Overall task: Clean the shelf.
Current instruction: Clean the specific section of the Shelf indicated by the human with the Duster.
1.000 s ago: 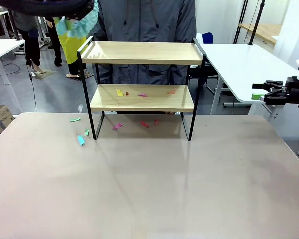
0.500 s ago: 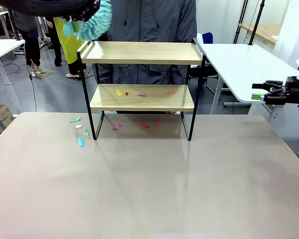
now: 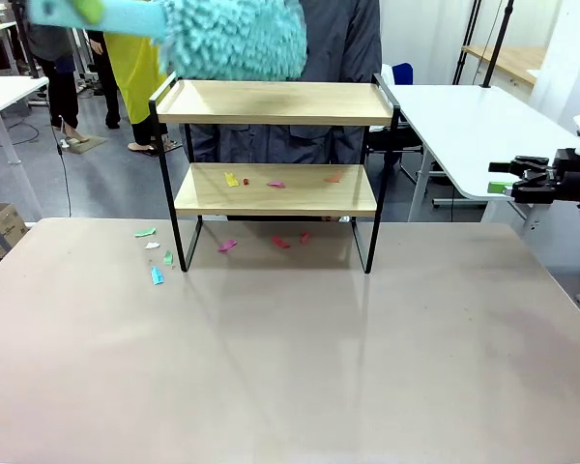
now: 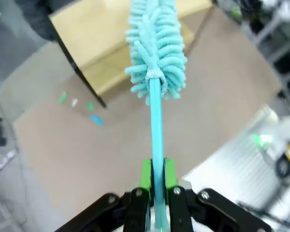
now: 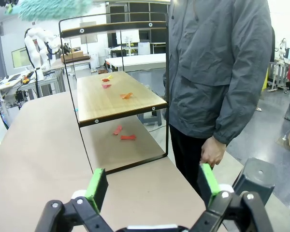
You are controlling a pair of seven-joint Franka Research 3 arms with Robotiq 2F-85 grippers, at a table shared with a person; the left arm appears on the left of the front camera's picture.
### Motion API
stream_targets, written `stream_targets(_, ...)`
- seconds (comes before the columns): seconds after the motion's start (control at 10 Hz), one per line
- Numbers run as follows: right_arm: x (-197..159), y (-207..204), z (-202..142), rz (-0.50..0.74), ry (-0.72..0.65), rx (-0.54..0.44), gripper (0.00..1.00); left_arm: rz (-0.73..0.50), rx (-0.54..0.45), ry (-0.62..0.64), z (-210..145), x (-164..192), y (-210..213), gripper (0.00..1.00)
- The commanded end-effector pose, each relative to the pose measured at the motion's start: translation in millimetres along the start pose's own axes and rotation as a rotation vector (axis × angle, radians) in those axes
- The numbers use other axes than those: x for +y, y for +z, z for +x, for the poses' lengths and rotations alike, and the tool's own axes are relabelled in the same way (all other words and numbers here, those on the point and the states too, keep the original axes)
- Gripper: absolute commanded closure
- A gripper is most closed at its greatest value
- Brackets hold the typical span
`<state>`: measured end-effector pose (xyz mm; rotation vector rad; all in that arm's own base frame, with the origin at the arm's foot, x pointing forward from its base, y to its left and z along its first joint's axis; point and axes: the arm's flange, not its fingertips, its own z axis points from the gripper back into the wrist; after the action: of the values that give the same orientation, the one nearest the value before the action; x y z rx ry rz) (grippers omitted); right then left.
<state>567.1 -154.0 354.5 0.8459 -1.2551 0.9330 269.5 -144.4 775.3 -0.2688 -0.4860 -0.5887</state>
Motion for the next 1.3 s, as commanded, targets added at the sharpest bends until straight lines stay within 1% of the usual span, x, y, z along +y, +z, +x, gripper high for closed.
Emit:
stream_targets(0.0,0.7,-1.4,2.7,0.002,0.004,-0.002,0.00,0.006,0.125,-0.159,-16.3,9.9,14.5,0.87)
stream_targets(0.1,0.7,-1.4,2.7,0.002,0.004,-0.002,0.00,0.033,0.225,-0.232,-30.5,18.9,13.7,0.87)
stream_targets(0.2,0.7,-1.4,2.7,0.002,0.004,-0.002,0.00,-0.001,0.291,-0.281,-44.0,32.0,8.8,0.87)
stream_targets(0.3,0.7,-1.4,2.7,0.002,0.004,-0.002,0.00,-0.005,0.327,-0.331,-56.9,42.4,-1.4,0.87)
stream_targets(0.4,0.7,-1.4,2.7,0.002,0.004,-0.002,0.00,0.060,0.327,-0.429,-69.5,50.5,-16.5,0.87)
stream_targets(0.5,0.7,-1.4,2.7,0.002,0.004,-0.002,0.00,0.067,0.347,-0.525,-78.6,54.9,-32.8,0.87)
stream_targets(0.6,0.7,-1.4,2.7,0.002,0.004,-0.002,0.00,0.059,0.424,-0.568,-87.6,65.0,-53.3,0.87)
stream_targets(0.7,0.7,-1.4,2.7,0.002,0.004,-0.002,0.00,0.036,0.465,-0.615,-95.3,74.3,-67.5,0.87)
stream_targets(0.8,0.7,-1.4,2.7,0.002,0.004,-0.002,0.00,0.049,0.533,-0.663,-102.9,81.3,-83.4,0.87)
stream_targets(1.0,0.7,-1.4,2.7,0.002,0.004,-0.002,0.00,0.007,0.537,-0.689,-112.3,89.5,-108.9,0.87)
stream_targets(1.1,0.7,-1.4,2.7,0.002,0.004,-0.002,0.00,0.126,0.548,-0.627,-111.7,93.5,-117.0,0.87)
stream_targets(1.2,0.7,-1.4,2.7,0.002,0.004,-0.002,0.00,0.004,0.560,-0.657,-106.0,82.9,-110.1,0.87)
